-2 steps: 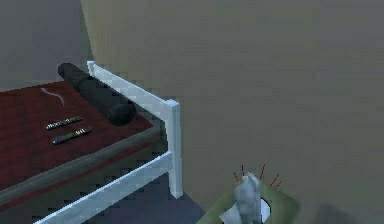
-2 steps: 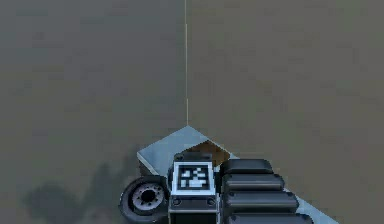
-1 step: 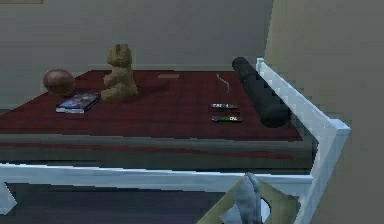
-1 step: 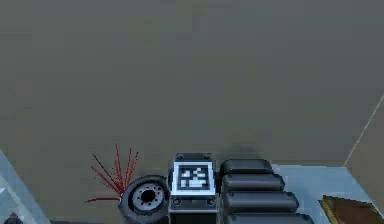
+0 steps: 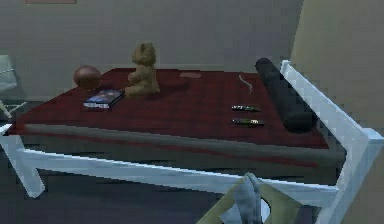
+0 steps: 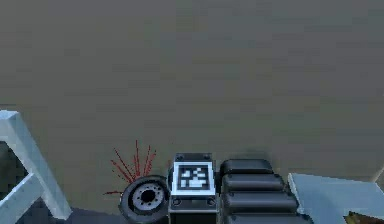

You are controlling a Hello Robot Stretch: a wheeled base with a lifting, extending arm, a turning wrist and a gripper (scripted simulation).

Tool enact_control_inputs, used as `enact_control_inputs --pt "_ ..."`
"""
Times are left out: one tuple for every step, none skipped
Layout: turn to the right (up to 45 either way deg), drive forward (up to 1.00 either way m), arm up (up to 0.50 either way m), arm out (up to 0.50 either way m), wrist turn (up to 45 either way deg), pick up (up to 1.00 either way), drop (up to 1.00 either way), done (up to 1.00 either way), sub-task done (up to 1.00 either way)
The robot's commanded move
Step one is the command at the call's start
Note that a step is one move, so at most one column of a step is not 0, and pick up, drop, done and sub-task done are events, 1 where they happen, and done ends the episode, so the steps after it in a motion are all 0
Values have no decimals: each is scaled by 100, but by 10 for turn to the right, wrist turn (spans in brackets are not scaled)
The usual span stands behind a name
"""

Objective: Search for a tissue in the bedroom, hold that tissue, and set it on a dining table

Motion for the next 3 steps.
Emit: enact_control_inputs --pt "0 10 0 0 0 0 0 0 0" --pt "-450 0 0 0 0 0 0 0 0" --pt "-240 0 0 0 0 0 0 0 0"
